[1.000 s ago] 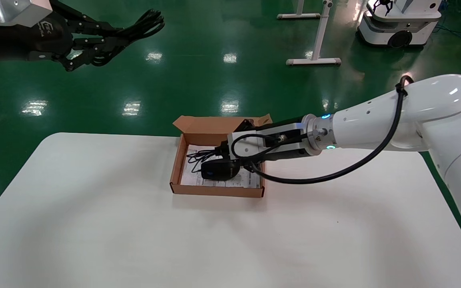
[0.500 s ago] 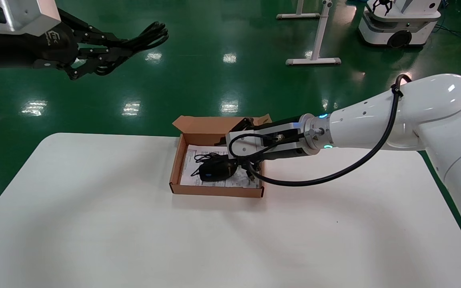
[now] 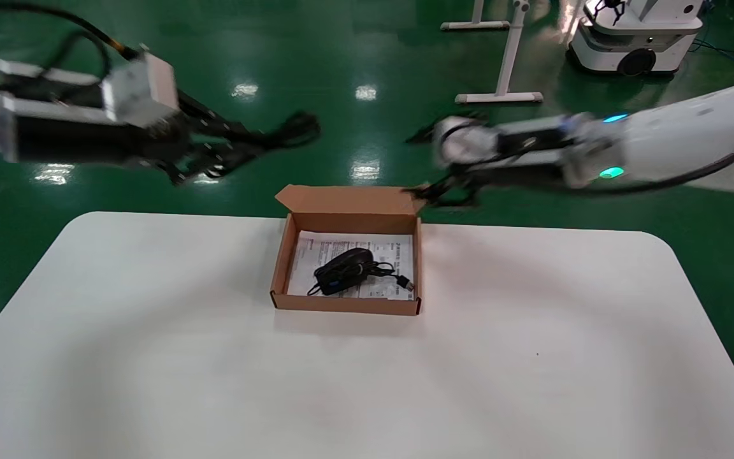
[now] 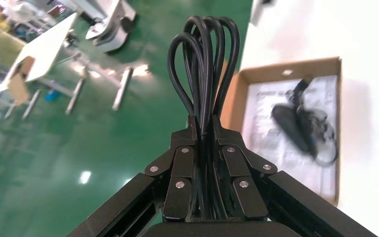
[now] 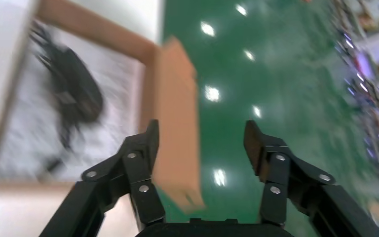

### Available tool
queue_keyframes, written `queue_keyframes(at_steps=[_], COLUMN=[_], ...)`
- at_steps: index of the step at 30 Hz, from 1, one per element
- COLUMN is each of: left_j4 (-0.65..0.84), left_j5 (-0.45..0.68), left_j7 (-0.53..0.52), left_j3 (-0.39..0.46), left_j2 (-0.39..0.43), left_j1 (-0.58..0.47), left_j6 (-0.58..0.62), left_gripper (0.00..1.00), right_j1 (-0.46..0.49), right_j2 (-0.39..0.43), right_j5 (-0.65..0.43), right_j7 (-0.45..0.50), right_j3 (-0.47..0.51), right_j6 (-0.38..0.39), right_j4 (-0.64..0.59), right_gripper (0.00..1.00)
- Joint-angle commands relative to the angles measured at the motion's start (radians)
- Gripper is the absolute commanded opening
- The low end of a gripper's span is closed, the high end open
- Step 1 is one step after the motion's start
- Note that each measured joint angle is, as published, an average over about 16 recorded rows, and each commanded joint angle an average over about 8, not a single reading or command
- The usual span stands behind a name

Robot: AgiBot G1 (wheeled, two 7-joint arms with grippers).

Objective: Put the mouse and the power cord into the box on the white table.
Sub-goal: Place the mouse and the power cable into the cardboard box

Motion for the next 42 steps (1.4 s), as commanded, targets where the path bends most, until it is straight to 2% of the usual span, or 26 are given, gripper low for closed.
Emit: queue_keyframes(at_steps=[1, 11, 19, 20, 21, 27, 28, 29, 38, 42], left_j4=[0.006, 0.035, 0.079, 0.082, 0.084, 0.09, 0.089, 0.089, 0.086, 0.055], left_j5=[-0.008, 0.004, 0.035, 0.038, 0.041, 0.046, 0.046, 0.046, 0.045, 0.028], left_j7=[0.002, 0.104, 0.155, 0.159, 0.162, 0.174, 0.174, 0.175, 0.175, 0.151], left_j3=[-0.004, 0.01, 0.03, 0.032, 0.033, 0.037, 0.037, 0.037, 0.037, 0.026], left_j2=[0.027, 0.22, 0.272, 0.275, 0.277, 0.284, 0.285, 0.285, 0.286, 0.269], left_j1=[0.023, 0.149, 0.183, 0.183, 0.182, 0.182, 0.182, 0.183, 0.188, 0.208], left_j6=[-0.008, -0.096, -0.225, -0.241, -0.254, -0.317, -0.323, -0.328, -0.349, -0.343], left_gripper=[0.0, 0.0, 0.0, 0.05, 0.15, 0.9, 0.98, 1.0, 1.0, 1.0], right_j1=[0.025, 0.089, 0.099, 0.099, 0.098, 0.091, 0.089, 0.088, 0.062, 0.028], right_j2=[0.035, 0.177, 0.229, 0.231, 0.233, 0.225, 0.223, 0.22, 0.218, 0.234], right_j5=[0.008, -0.008, -0.02, -0.021, -0.021, -0.018, -0.016, -0.013, 0.039, 0.064], right_j7=[-0.002, -0.023, -0.036, -0.037, -0.038, -0.039, -0.038, -0.038, -0.04, -0.008], right_j3=[0.008, 0.002, -0.006, -0.007, -0.007, -0.006, -0.004, -0.002, 0.033, 0.052], right_j6=[-0.01, -0.044, -0.096, -0.101, -0.104, -0.117, -0.12, -0.122, -0.148, -0.161], right_j4=[-0.026, -0.086, -0.107, -0.109, -0.111, -0.116, -0.117, -0.118, -0.116, -0.073], right_gripper=[1.0, 1.0, 1.0, 1.0, 1.0, 1.0, 1.0, 1.0, 1.0, 1.0])
